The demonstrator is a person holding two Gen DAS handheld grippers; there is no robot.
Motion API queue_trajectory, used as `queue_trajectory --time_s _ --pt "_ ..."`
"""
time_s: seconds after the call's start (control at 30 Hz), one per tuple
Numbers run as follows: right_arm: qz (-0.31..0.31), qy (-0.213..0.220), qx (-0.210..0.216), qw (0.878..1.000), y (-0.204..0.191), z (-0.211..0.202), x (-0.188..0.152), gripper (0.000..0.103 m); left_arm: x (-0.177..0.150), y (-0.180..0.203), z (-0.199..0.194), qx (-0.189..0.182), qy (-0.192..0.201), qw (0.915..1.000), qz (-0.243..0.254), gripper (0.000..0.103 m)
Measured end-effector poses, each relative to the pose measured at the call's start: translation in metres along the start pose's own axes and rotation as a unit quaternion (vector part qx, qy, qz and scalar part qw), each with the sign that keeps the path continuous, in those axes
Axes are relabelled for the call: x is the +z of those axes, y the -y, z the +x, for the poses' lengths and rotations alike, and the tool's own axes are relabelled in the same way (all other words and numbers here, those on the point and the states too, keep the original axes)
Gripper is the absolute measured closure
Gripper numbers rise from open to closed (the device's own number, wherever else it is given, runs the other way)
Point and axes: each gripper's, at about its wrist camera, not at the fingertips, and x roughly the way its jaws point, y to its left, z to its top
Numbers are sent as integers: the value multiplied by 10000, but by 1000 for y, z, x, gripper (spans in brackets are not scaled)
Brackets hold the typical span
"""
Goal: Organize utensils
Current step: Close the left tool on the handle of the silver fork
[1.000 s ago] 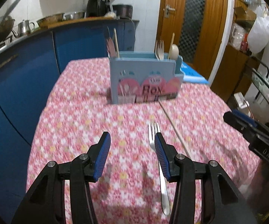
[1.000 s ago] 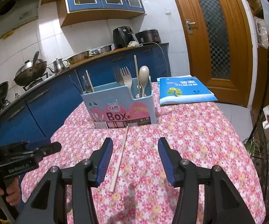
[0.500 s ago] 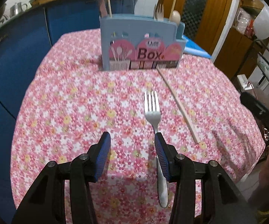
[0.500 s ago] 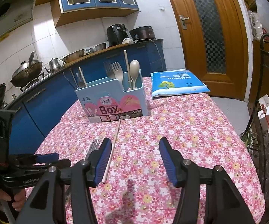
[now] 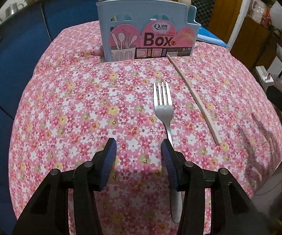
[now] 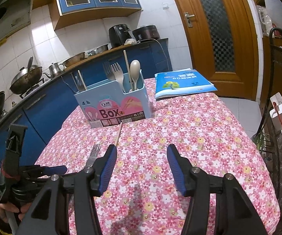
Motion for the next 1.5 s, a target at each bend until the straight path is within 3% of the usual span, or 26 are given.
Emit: queue_trajectory --time_s 0.33,0.6,1.0,1.17,1.5 --pt "81 -1 18 10000 5 -1 -2 47 12 5 6 -39 -135 9998 103 79" --pt "95 5 11 10000 7 -2 -2 47 21 -9 -1 -655 -197 9972 -312 79" --pt "132 18 18 9999 7 -2 -3 47 25 17 11 -528 -403 9975 254 79" --pt "142 1 39 9999 8 -2 -3 47 33 18 16 -580 -436 9968 322 98" --pt "-67 -180 64 9998 -5 9 2 47 21 -22 -6 -780 217 9963 -285 100"
